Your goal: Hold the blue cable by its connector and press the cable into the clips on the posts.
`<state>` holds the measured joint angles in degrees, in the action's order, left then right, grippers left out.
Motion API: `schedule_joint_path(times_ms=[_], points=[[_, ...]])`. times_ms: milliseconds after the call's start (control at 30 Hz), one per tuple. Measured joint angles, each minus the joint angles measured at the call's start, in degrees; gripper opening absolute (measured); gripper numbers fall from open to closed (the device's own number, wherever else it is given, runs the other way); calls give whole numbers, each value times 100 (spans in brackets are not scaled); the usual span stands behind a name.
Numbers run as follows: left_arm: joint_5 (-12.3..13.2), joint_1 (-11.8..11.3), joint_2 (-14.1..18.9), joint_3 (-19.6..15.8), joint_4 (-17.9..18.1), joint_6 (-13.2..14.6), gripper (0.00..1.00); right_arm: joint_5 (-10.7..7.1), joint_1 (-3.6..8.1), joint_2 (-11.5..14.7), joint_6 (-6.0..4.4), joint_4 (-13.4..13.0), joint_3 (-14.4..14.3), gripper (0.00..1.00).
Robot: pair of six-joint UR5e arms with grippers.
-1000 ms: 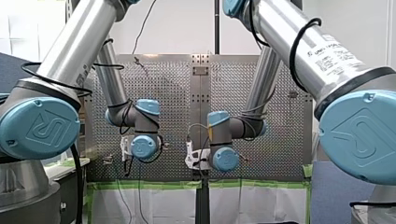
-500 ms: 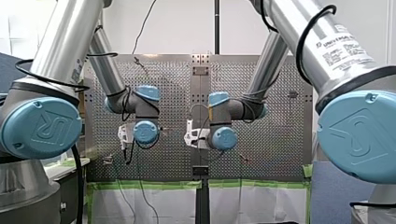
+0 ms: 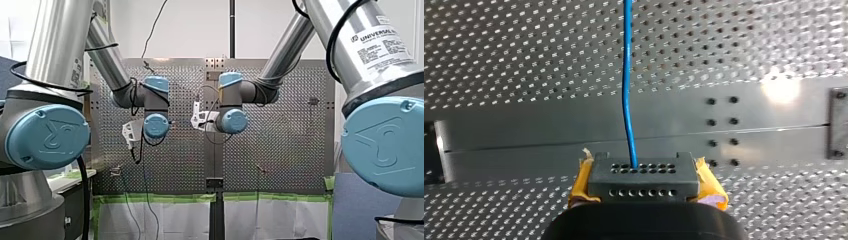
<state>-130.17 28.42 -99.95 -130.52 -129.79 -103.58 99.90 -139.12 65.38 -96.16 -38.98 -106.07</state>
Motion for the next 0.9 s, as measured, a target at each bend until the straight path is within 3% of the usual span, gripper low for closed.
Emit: schedule_joint_path(times_ms=[467,900], points=[[-54,-174,706,319,-706,-402,0,-48,36,662,-36,661,159,0],[-288,-344,1334,686,-1332,-453,0,-184,50,1282,-37,1280,500,0]])
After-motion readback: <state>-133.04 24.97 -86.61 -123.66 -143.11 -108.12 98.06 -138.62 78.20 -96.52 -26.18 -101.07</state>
